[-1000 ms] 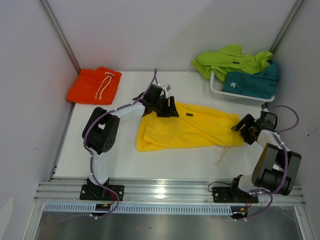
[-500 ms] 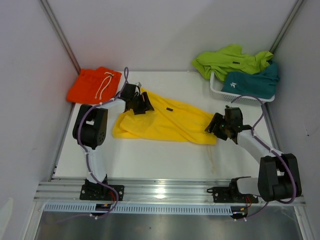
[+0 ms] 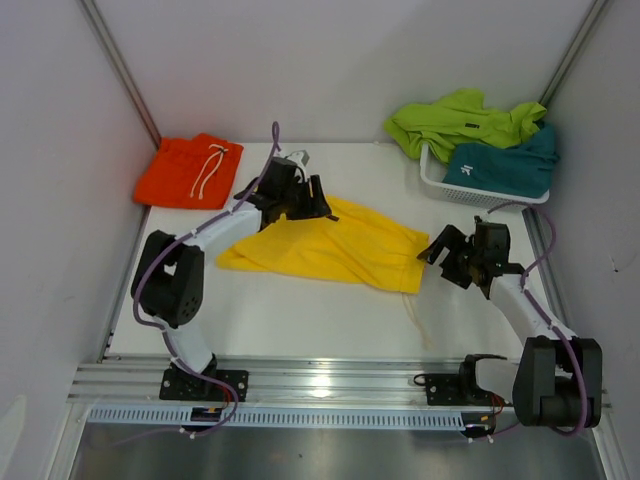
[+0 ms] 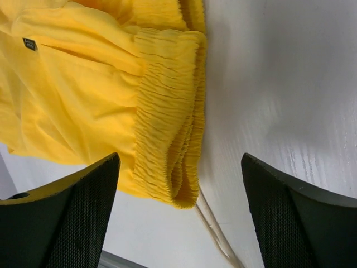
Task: Fold and stack the shorts
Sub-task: Fold the shorts
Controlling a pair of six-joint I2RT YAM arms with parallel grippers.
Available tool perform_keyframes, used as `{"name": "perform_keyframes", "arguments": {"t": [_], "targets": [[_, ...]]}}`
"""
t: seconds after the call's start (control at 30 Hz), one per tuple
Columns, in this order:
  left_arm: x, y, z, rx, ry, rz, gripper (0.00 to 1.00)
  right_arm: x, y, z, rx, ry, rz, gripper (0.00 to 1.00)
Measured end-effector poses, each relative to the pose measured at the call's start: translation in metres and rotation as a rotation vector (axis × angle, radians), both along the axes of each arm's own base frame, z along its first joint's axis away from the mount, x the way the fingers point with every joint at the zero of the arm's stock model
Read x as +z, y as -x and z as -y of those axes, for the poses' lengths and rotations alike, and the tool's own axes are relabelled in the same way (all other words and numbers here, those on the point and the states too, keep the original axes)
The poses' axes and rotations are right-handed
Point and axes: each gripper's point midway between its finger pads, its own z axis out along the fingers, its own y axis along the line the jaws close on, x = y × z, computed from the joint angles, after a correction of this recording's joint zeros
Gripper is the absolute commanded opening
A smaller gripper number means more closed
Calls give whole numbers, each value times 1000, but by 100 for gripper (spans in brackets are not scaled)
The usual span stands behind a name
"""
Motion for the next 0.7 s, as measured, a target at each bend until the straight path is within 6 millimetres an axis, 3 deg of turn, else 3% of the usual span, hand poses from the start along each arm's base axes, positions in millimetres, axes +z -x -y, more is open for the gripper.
{"name": "perform_keyframes", "arguments": {"t": [0.23, 0.47, 0.7], "targets": [[8, 40, 72, -165, 29, 28, 64, -33, 8, -5, 18, -125, -44, 88], [-6, 58, 132, -280, 30, 23, 64, -42, -11, -16, 47, -203, -18, 87], [-31, 56, 158, -312, 8, -7, 62, -42, -10, -30, 38, -262, -14, 86]]}}
